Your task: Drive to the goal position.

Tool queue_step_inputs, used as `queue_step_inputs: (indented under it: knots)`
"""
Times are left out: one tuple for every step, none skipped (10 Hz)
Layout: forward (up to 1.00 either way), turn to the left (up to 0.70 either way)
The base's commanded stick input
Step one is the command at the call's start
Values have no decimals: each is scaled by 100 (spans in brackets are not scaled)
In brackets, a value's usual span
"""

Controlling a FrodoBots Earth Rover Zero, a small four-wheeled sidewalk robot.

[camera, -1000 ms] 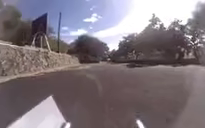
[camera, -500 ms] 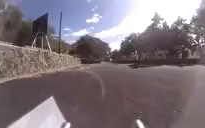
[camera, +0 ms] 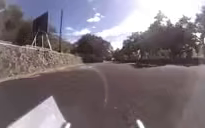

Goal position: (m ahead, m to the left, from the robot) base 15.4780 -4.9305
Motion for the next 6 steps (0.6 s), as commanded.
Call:
queue_step_inputs:
  knots:
    - [70,0]
    - [70,0]
    - [70,0]
    - [70,0]
    - [70,0]
    - [70,0]
